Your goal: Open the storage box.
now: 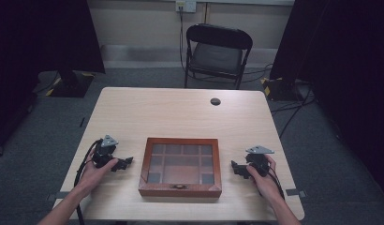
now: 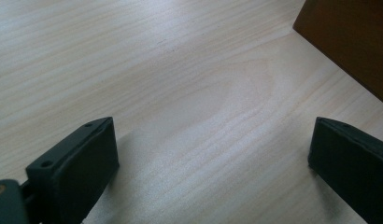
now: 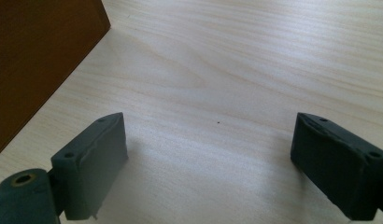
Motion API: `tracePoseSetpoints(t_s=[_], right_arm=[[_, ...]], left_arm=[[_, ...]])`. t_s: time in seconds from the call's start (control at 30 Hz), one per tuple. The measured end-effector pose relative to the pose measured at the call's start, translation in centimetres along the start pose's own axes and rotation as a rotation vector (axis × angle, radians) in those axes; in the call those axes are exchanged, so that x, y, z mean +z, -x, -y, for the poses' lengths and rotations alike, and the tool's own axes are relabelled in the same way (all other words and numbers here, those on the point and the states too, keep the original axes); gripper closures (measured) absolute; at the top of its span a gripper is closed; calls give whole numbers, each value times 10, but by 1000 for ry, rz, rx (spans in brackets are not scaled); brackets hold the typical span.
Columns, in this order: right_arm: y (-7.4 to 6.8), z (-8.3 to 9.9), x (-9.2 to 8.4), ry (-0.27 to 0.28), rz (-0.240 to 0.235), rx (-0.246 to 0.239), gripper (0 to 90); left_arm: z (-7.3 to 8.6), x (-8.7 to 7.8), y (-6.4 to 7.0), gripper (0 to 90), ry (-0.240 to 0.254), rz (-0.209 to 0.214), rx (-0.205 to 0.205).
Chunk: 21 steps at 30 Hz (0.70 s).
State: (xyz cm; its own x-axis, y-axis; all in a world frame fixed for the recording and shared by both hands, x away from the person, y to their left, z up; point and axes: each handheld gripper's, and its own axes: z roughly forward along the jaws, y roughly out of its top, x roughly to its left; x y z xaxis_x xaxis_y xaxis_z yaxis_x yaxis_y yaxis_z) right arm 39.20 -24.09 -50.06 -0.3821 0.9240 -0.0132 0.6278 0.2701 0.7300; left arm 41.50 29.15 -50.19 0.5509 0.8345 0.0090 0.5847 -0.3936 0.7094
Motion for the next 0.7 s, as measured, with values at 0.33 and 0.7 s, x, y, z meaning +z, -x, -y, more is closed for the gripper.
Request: tracePoseSetpoints(t_s=[0.33, 0.7], right_arm=[[0, 0, 0, 0, 0, 0, 101], [0, 0, 0, -1, 0, 0, 101]], left_arm=[[-5, -5, -1, 187, -21, 5, -31], [-24, -26, 9, 229, 31, 108, -43]])
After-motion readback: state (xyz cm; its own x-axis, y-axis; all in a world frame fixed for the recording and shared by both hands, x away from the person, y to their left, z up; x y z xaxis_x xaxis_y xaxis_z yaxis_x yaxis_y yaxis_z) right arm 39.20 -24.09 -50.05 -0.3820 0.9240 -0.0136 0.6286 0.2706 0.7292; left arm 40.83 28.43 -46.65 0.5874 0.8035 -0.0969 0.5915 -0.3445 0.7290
